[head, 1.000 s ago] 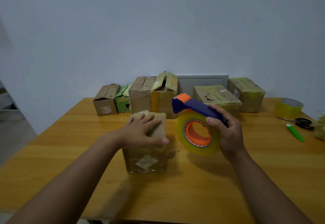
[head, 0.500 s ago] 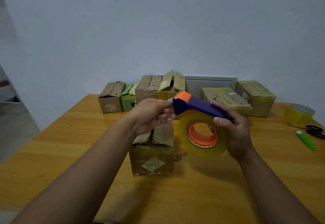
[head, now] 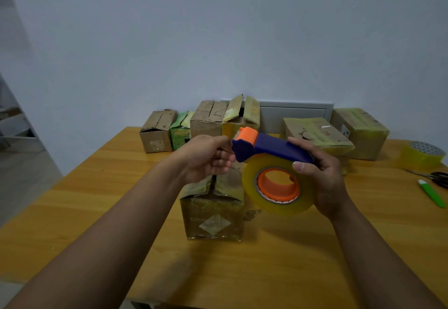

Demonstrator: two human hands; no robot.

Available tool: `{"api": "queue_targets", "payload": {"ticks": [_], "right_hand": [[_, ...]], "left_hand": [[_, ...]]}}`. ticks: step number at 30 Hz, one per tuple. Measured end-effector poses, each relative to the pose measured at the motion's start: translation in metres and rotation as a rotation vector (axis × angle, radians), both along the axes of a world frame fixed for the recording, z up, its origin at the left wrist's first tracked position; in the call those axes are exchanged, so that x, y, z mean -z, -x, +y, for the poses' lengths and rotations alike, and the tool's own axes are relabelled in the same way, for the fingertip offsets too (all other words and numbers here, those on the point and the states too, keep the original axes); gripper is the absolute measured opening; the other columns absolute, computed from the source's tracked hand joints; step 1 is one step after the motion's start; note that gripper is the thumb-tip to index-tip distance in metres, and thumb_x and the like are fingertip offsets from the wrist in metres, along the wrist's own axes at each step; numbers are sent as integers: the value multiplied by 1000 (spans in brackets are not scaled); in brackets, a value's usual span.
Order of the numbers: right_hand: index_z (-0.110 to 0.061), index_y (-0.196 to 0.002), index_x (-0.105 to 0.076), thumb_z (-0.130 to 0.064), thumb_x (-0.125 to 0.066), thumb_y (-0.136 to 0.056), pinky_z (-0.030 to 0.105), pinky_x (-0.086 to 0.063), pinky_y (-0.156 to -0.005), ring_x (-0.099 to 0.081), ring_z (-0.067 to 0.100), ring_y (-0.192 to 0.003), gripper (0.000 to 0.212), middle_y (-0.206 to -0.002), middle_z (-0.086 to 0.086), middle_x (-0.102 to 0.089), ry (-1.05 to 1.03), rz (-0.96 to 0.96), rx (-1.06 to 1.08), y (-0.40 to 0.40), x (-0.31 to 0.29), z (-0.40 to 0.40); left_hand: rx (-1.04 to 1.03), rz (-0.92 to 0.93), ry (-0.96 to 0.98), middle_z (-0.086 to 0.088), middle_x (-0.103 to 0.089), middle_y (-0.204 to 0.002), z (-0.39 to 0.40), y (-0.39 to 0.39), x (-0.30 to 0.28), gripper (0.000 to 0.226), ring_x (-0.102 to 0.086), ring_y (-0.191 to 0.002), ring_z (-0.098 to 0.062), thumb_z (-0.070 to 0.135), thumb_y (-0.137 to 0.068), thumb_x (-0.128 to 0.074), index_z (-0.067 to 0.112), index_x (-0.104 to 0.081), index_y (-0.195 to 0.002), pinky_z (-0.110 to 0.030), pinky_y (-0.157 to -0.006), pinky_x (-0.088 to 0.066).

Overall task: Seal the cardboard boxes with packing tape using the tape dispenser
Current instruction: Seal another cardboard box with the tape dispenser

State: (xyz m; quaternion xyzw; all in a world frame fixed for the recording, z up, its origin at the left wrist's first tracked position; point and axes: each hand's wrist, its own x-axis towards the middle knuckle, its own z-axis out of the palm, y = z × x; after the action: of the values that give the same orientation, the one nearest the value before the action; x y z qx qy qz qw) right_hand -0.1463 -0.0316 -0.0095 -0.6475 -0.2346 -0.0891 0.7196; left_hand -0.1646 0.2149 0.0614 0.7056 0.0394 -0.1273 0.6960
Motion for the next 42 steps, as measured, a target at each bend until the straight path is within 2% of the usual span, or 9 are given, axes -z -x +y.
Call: {"api": "queue_targets", "payload": {"ticks": [5, 10, 13, 17, 22, 29, 33, 36, 42], "right_hand": [[-27, -120, -65, -39, -71, -63, 30, -56, -73, -66, 23, -101, 58, -115, -8, -67, -2, 10, -13, 2, 1, 1], [-26, -119, -65, -38, -71, -64, 28, -55, -71, -66, 22, -99, 57, -114, -9, -67, 4, 6, -11, 4, 1, 0], [-32, -116, -68, -39, -71, -63, 27, -55, -72, -66, 22, -101, 53, -115, -7, -67, 34, -12, -19, 4, -1, -3], [-42, -115, -69, -43, -73, -63, 32, -56, -78, -64, 22, -104, 52, -118, -6, -66, 109, -40, -37, 2, -8, -6], [-46, -116, -66, -46, -72, -62, 28, -56, -75, -63, 14, -105, 54, -117, -19, -63, 217, -59, -85, 0, -19, -5], [-39, -121, -63, -49, -72, -59, 17, -52, -73, -61, 1, -101, 63, -112, -30, -61, 326, -44, -122, 2, -19, -12], [-46, -119, -64, -50, -73, -60, 18, -53, -72, -61, 1, -101, 60, -113, -29, -61, 358, -28, -153, 3, -18, -12], [-48, -118, -65, -50, -73, -60, 19, -53, -73, -62, 4, -101, 58, -114, -27, -62, 371, -26, -152, 3, -16, -15], [-44, -113, -69, -47, -70, -61, 18, -52, -76, -63, 4, -100, 52, -111, -26, -64, 306, -27, -109, 1, -20, -30]], "left_hand": [[-64, -4, 26, -6, -58, -65, -3, 2, -2, 24, -60, -61, -15, 15, -97, -49, -4, -62, -106, -25, -62, -56], [-91, -88, -56, -5, -54, -63, -7, 4, -4, 21, -55, -58, -13, 9, -98, -49, 0, -65, -88, -20, -55, -52], [-121, -162, -140, 0, -59, -56, -6, 4, -7, 18, -55, -53, -9, 7, -98, -50, -1, -66, -93, -20, -54, -50], [-121, -182, -168, -3, -61, -60, 0, 5, -10, 16, -56, -53, -9, 8, -97, -53, -2, -65, -92, -20, -53, -50], [-170, -173, -116, -4, -61, -63, 8, 12, -6, 15, -54, -56, -10, 6, -97, -52, 1, -64, -90, -20, -53, -50], [-285, -136, -47, -3, -59, -66, 36, 19, -2, 13, -52, -54, -9, 7, -97, -53, 2, -63, -92, -19, -50, -50], [-289, -130, -8, -2, -53, -65, 31, 21, 2, 14, -48, -55, -10, 14, -95, -57, 6, -65, -88, -21, -50, -47], [-234, -155, -76, -2, -54, -67, 31, 21, 7, 14, -49, -55, -9, 13, -93, -62, 0, -66, -97, -22, -51, -46], [-411, -206, -54, -2, -53, -63, 50, 14, -1, 8, -45, -54, -9, 5, -93, -59, -1, -64, -92, -20, -46, -42]]}}
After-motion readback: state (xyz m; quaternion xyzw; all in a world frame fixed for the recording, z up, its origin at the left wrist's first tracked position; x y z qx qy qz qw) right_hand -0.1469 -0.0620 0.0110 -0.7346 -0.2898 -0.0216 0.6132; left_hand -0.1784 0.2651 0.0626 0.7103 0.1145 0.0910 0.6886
